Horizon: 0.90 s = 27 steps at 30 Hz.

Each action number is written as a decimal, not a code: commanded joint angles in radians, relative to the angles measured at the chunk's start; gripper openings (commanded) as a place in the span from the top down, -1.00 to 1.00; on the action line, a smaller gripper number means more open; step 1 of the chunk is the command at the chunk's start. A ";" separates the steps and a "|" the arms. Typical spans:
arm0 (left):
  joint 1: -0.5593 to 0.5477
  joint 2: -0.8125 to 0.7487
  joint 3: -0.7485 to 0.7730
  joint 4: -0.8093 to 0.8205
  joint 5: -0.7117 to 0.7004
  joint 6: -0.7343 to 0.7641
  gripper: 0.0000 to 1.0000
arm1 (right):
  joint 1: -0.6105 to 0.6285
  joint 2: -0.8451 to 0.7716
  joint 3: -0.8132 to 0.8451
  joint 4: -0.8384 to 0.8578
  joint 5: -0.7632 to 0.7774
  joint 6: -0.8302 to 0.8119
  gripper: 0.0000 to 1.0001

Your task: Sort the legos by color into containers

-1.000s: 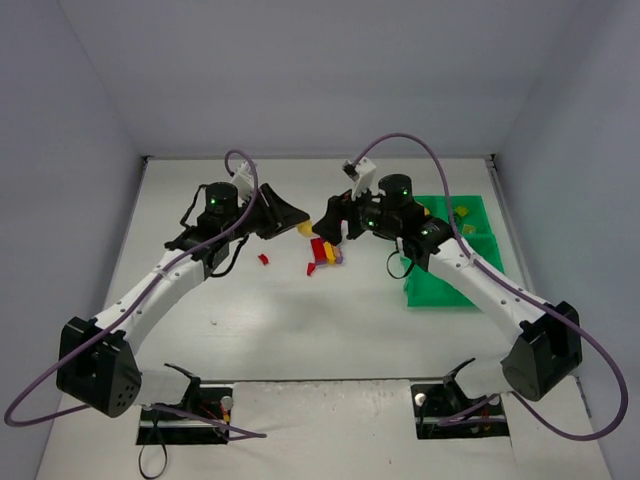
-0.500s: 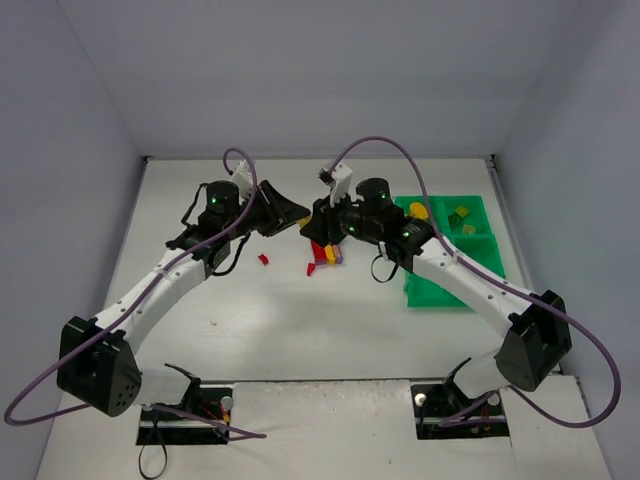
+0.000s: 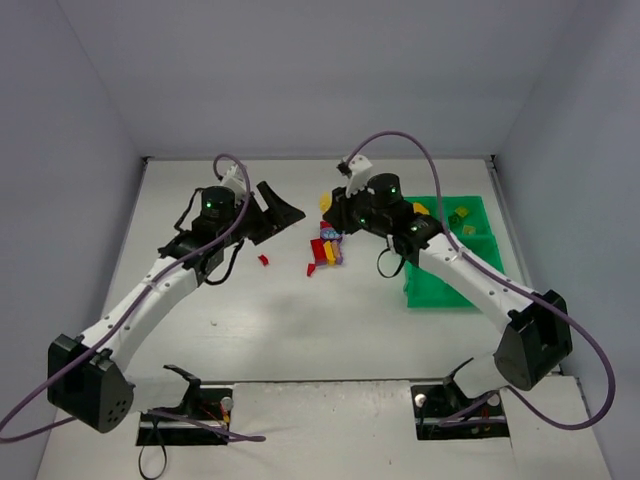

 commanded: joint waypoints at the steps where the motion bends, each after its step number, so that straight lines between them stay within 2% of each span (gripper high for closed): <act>1: 0.015 -0.105 0.036 -0.124 -0.139 0.127 -0.41 | -0.099 -0.036 -0.013 -0.013 0.146 0.016 1.00; 5: 0.069 -0.191 0.036 -0.236 -0.233 0.240 -0.48 | -0.232 -0.019 -0.017 -0.087 0.283 0.054 1.00; 10: 0.085 -0.289 0.000 -0.383 -0.348 0.360 -0.49 | -0.407 0.062 0.016 -0.169 0.323 0.106 0.99; 16: 0.085 -0.396 -0.082 -0.441 -0.384 0.390 -0.50 | -0.484 0.190 0.068 -0.199 0.349 0.133 0.79; 21: 0.085 -0.450 -0.125 -0.464 -0.385 0.391 -0.51 | -0.508 0.266 0.092 -0.212 0.372 0.154 0.57; 22: 0.085 -0.452 -0.125 -0.467 -0.385 0.394 -0.65 | -0.511 0.271 0.093 -0.212 0.369 0.156 0.50; 27: 0.085 -0.446 -0.111 -0.489 -0.407 0.403 -0.77 | -0.516 0.280 0.104 -0.212 0.352 0.134 -0.07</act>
